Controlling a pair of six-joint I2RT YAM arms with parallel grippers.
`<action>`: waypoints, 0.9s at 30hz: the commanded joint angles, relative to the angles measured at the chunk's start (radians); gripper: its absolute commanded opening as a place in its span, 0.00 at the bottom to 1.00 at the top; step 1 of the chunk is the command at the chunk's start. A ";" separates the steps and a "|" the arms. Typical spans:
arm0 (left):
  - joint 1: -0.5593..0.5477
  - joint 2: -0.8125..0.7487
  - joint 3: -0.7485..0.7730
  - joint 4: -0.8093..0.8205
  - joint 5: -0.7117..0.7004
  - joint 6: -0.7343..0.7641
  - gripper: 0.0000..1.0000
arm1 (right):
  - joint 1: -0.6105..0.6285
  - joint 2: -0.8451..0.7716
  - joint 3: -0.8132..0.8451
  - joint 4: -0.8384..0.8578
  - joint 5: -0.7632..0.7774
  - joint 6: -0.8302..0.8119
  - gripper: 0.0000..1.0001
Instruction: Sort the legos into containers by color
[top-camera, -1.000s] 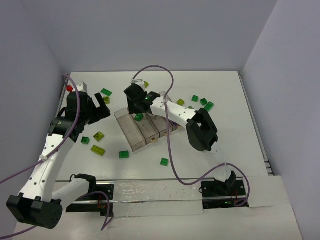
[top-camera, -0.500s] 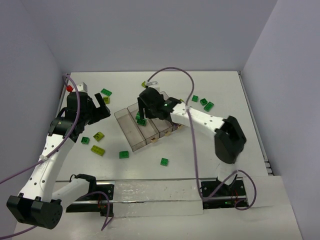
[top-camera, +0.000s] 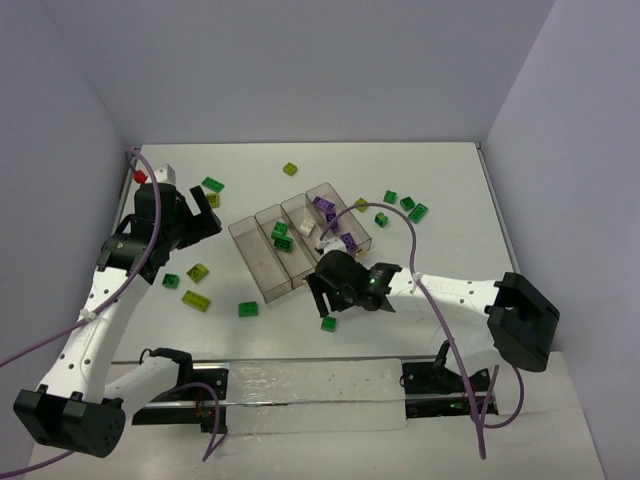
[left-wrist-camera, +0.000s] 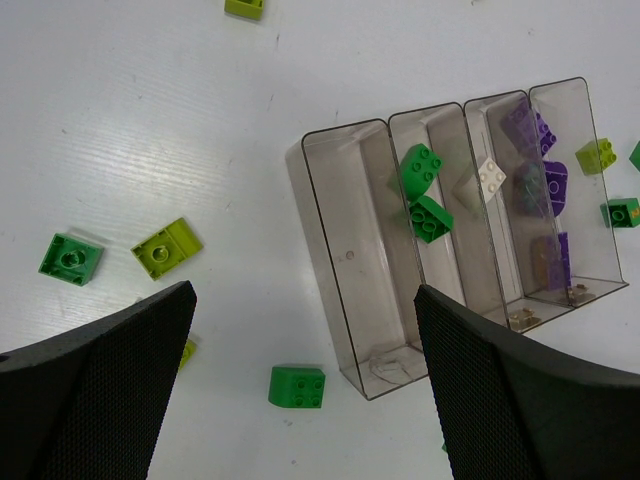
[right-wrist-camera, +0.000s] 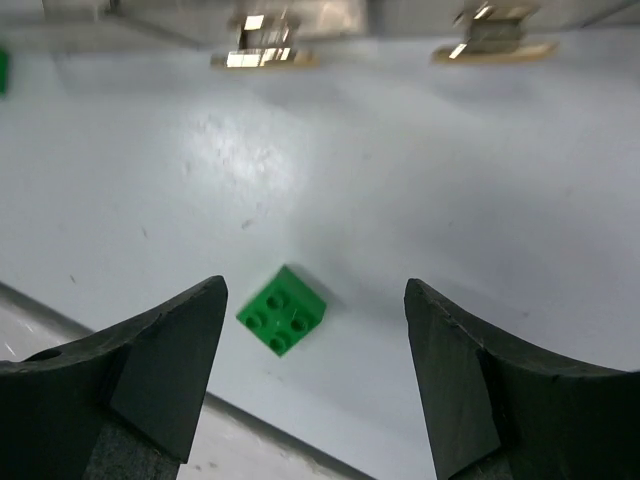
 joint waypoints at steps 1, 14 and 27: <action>-0.006 0.003 0.030 0.023 0.010 -0.002 0.99 | 0.055 -0.026 -0.020 0.057 -0.032 -0.106 0.79; -0.005 -0.005 0.030 0.023 0.012 -0.008 0.99 | 0.116 0.141 0.031 0.031 -0.077 -0.234 0.68; -0.005 0.005 0.037 0.029 0.022 -0.005 0.99 | 0.119 0.140 0.067 -0.007 -0.048 -0.195 0.29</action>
